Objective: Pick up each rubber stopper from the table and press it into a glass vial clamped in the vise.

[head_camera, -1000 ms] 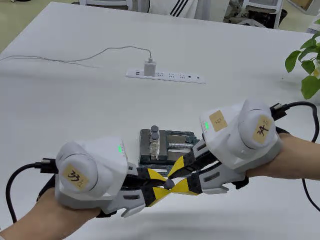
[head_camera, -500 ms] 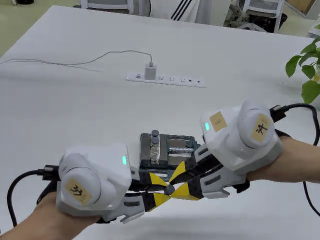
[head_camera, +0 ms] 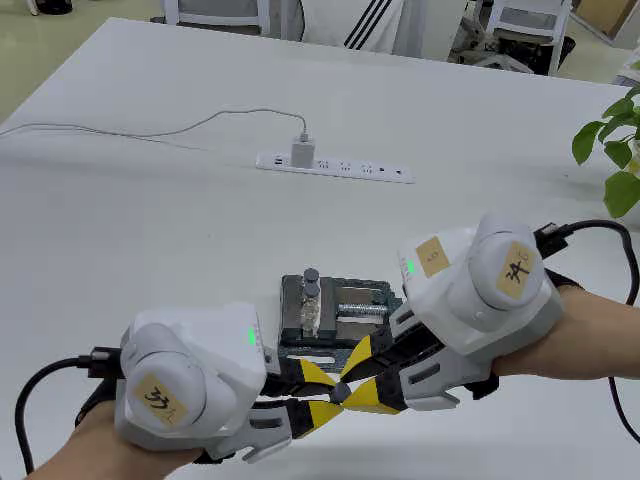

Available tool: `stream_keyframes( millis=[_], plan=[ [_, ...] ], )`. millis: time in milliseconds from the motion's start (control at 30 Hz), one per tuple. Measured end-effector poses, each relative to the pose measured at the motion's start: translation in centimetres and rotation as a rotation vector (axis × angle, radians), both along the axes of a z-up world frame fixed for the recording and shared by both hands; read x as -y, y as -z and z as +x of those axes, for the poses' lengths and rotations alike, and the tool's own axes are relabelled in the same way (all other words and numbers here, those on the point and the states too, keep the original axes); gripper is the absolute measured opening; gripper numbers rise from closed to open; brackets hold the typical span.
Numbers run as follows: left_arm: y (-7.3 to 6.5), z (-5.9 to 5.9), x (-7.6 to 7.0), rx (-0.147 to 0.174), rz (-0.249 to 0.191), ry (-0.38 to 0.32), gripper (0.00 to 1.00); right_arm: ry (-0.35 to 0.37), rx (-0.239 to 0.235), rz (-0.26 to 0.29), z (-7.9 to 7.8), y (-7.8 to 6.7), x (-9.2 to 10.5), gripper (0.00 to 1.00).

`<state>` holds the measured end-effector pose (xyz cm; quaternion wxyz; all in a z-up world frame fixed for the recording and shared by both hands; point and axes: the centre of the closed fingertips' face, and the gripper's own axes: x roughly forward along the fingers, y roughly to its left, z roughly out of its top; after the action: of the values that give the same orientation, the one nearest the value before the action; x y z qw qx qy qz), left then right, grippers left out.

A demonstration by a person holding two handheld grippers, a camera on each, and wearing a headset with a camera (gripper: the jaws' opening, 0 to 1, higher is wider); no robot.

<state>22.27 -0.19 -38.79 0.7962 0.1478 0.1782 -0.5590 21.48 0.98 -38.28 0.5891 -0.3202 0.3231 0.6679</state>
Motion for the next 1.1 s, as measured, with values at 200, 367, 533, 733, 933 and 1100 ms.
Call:
stream_keyframes(
  millis=[200, 367, 533, 733, 933, 1100],
  plan=[
    [0.5, 0.2, -0.7, -0.013, -0.007, -0.046, 0.1, 0.004, -0.001, -0.01, 0.2, 0.5, 0.1, 0.06],
    [1.0, 0.7, -1.7, -0.026, -0.013, -0.108, 0.23, 0.01, -0.003, -0.016, 0.4, 0.8, 0.2, 0.06],
    [1.3, 1.7, -2.9, -0.018, -0.019, -0.198, 0.45, 0.011, -0.005, -0.022, 0.5, 1.1, 0.2, 0.06],
    [1.4, 2.4, -4.1, -0.02, -0.027, -0.267, 0.62, 0.014, -0.011, -0.024, 0.7, 1.5, 0.1, 0.06],
    [1.6, 3.0, -5.7, -0.025, -0.038, -0.345, 0.76, 0.01, -0.013, -0.025, 0.7, 1.7, 0.1, 0.06],
    [2.4, 3.2, -7.0, -0.038, 0.0, -0.415, 0.92, 0.008, -0.013, -0.03, 0.9, 1.8, 0.1, 0.06]
  ],
)
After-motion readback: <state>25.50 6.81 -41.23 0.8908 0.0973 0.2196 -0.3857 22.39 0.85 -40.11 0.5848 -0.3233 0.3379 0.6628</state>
